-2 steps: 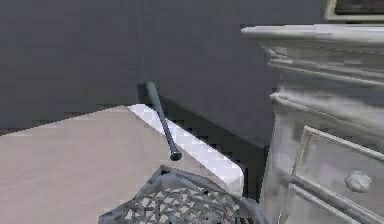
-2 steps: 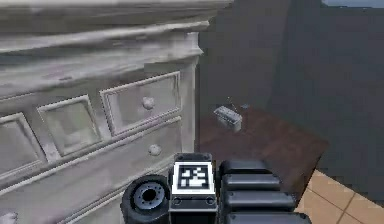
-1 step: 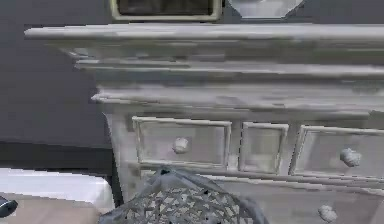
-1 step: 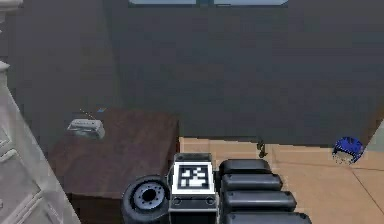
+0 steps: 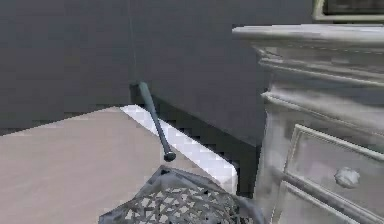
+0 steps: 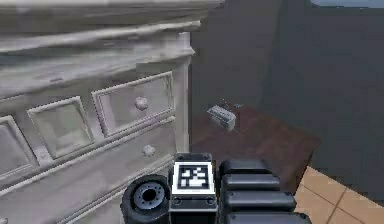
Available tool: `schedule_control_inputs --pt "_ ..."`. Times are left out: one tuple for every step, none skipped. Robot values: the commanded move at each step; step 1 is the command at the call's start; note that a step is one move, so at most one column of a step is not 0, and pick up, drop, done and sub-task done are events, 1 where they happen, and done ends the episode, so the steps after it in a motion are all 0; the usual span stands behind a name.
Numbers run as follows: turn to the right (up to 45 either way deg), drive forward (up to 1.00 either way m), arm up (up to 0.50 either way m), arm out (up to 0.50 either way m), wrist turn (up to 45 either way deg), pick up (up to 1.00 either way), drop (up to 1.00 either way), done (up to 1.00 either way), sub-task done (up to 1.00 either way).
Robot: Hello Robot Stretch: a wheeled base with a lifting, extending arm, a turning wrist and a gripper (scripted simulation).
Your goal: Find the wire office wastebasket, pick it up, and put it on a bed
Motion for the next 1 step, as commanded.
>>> schedule_control_inputs --pt "-45.0 0.0 0.0 0.0 0.0 0.0 0.0 0.0 0.0"
